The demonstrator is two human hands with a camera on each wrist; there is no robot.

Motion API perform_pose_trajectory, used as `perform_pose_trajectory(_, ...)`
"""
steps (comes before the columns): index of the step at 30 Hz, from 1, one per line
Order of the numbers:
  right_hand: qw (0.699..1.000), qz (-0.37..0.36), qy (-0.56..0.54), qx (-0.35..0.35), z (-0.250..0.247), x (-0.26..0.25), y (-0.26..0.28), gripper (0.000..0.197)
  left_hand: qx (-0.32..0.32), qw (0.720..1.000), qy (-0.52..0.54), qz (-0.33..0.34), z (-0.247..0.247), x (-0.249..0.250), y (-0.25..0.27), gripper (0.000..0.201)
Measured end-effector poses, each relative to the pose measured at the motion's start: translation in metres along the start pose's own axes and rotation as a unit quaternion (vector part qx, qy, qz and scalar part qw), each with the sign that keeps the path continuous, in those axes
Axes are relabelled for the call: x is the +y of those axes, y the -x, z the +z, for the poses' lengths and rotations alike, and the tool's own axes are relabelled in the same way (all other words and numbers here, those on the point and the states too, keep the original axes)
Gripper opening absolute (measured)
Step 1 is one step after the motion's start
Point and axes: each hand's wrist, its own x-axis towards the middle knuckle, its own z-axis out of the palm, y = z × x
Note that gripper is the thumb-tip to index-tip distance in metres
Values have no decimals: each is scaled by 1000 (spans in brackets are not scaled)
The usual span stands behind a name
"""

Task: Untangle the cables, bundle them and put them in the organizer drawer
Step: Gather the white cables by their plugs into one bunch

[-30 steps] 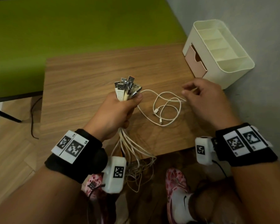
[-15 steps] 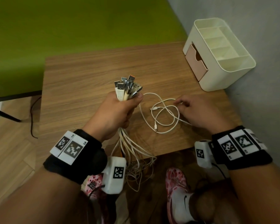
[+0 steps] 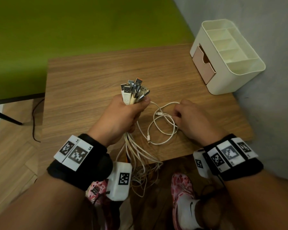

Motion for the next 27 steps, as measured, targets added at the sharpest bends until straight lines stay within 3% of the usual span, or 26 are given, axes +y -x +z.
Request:
perform_pose_trajectory(6,999,48,12,15,-9,-9,2,15,-1,1000,7,2,-1,-1,0,34)
perform_pose_trajectory(9,996,73,-18,54,-19,-12,6,18,3,1000,14,2,0,-1,1,37)
perform_pose_trajectory(15,971,40,-188,144,-33,-25,17,9,10,1000,24,-6,1,1,2,30)
perform_pose_trajectory(20,907,-14,-389,163,-31,-51,28,9,3,997,73,-1,4,-3,-1,36)
perform_pose_trajectory(23,884,-44,-438,160,-25,-61,30,15,1,995,97,8,8,-3,-1,32)
perform_pose_trajectory(27,883,-65,-441,143,-20,-64,28,18,-17,991,132,29,12,1,3,31)
